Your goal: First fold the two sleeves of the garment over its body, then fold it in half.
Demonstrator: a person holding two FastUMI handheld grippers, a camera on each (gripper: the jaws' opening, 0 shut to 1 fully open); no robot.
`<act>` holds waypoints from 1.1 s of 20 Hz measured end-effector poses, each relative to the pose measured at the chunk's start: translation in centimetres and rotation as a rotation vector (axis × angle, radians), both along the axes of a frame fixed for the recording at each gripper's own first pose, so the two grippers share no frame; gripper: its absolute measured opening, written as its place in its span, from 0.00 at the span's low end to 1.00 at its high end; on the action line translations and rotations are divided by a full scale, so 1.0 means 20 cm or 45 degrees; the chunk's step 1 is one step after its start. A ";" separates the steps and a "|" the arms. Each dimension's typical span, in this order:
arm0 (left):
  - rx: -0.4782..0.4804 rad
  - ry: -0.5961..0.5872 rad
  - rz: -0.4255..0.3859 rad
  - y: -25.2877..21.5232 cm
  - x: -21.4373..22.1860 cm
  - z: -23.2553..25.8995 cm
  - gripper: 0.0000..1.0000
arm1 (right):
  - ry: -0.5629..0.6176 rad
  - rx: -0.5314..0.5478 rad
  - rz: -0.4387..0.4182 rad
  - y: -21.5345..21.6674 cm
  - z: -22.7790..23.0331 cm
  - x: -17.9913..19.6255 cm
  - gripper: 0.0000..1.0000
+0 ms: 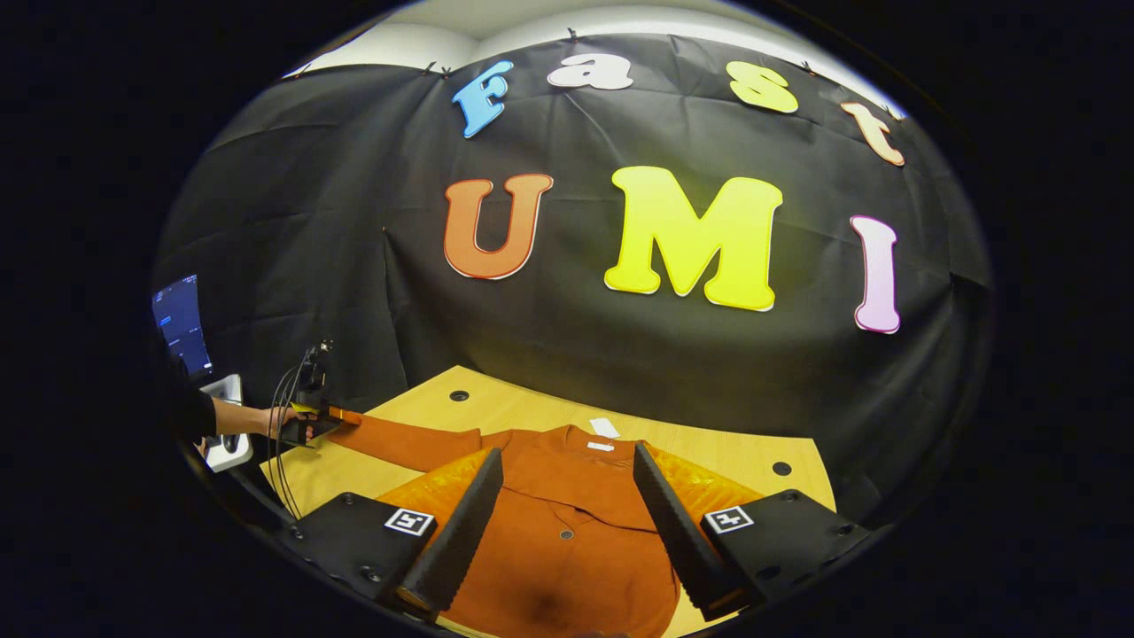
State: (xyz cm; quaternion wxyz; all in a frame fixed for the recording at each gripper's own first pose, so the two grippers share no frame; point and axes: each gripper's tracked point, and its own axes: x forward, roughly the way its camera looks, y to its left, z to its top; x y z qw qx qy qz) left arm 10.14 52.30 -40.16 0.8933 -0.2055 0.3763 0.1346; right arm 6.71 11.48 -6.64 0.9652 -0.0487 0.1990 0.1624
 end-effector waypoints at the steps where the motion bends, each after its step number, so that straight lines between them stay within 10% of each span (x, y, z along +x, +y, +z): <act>1: 0.035 0.004 0.008 0.02 0.01 0.01 0.43 | 0.001 0.002 -0.005 -0.01 0.00 0.00 0.94; 5: 0.144 0.056 0.033 0.03 -0.02 0.03 0.04 | 0.010 0.014 -0.021 -0.05 -0.03 -0.02 0.94; 22: 0.081 -0.115 -0.120 -0.96 0.19 1.04 0.03 | -0.130 0.204 -0.022 -0.44 0.14 -0.14 0.94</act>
